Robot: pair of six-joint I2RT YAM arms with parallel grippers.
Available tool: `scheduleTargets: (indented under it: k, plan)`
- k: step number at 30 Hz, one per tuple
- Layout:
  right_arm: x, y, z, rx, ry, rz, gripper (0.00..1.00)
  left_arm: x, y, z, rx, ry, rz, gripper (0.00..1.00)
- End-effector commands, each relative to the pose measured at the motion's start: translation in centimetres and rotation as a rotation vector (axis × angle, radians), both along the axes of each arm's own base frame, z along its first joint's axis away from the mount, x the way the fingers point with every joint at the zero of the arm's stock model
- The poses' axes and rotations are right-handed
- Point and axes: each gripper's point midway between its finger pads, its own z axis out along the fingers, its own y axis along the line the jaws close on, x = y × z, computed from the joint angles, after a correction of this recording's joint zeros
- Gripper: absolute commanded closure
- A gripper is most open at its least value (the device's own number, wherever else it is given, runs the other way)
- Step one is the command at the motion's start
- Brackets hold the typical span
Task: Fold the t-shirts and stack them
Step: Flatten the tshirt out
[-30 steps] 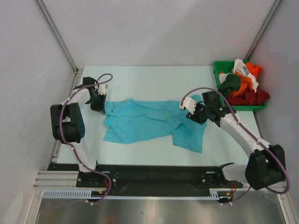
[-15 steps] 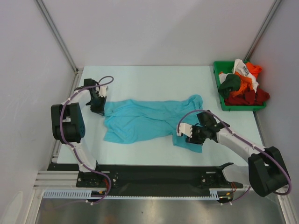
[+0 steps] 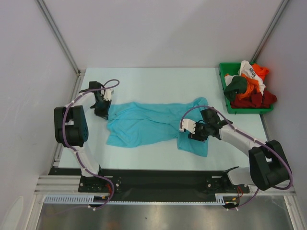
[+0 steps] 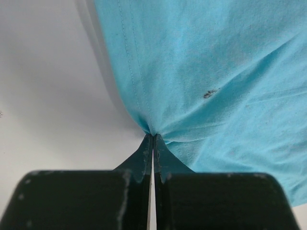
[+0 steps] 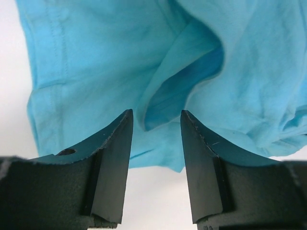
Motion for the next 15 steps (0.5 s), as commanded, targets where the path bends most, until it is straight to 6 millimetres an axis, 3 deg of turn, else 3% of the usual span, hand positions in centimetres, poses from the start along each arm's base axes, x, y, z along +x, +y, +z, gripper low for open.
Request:
scheduleTargets:
  k: [1, 15]
  plan:
    - [2.2, 0.9, 1.5, 0.045, -0.041, -0.03, 0.51, 0.7, -0.4, 0.4, 0.009, -0.023, -0.032, 1.0]
    - [3.0, 2.4, 1.7, 0.066, 0.003, -0.031, 0.5, 0.7, -0.5, 0.0, 0.003, -0.015, -0.029, 1.0]
